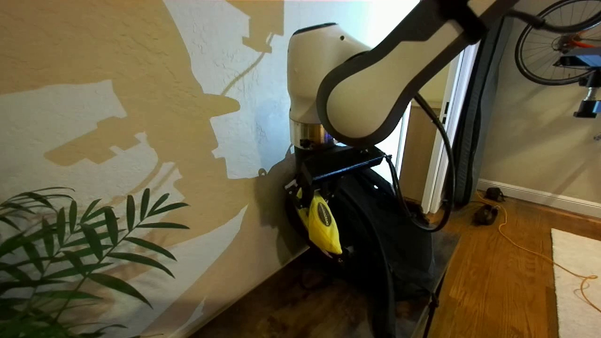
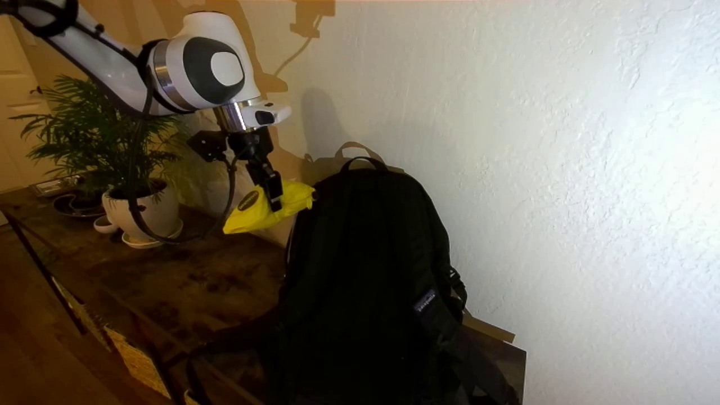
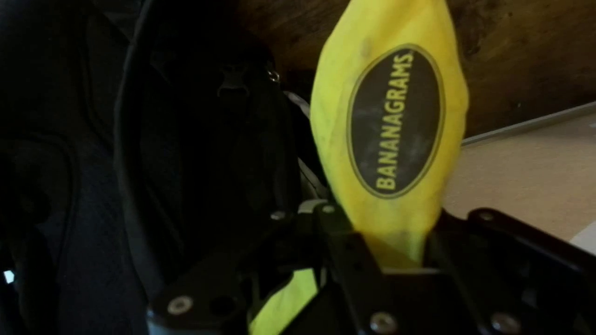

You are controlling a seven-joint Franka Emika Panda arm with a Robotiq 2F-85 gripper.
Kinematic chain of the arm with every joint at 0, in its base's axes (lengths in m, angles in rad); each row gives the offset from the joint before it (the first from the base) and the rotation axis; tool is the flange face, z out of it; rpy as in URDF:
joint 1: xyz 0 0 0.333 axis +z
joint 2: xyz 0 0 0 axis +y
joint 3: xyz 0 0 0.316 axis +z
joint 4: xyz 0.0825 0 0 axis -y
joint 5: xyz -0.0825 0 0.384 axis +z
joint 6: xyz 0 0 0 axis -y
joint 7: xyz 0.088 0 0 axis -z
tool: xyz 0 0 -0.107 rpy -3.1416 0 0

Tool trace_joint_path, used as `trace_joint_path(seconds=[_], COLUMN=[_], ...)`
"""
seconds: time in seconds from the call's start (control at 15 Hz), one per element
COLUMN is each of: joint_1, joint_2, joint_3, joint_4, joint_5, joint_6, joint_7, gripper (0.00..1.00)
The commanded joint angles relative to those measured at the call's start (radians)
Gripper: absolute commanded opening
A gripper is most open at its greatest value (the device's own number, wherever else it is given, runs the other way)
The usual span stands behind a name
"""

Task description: Pick up the toy and put it in the black bag

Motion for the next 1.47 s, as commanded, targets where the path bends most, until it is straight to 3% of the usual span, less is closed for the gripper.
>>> trace_joint_path(seconds=[0.0,0.53,1.13,1.4], joint_1=[-0.014,0.017,0.037,0.033], joint_2=[0.041,0.134,0.185,0.217], joint_3=[0.024,0.032,-0.013,-0.033], joint_4=[0.093,0.244,0.352,0.378], joint_5=[-0.006,-0.021,-0.138,-0.195], joint_6=[-0.055,-0.185,-0.417,-0.437], joint_7=[-0.079,-0.184,-0.181,-0.175], gripper=[0.09,0.09,0.09,0.09])
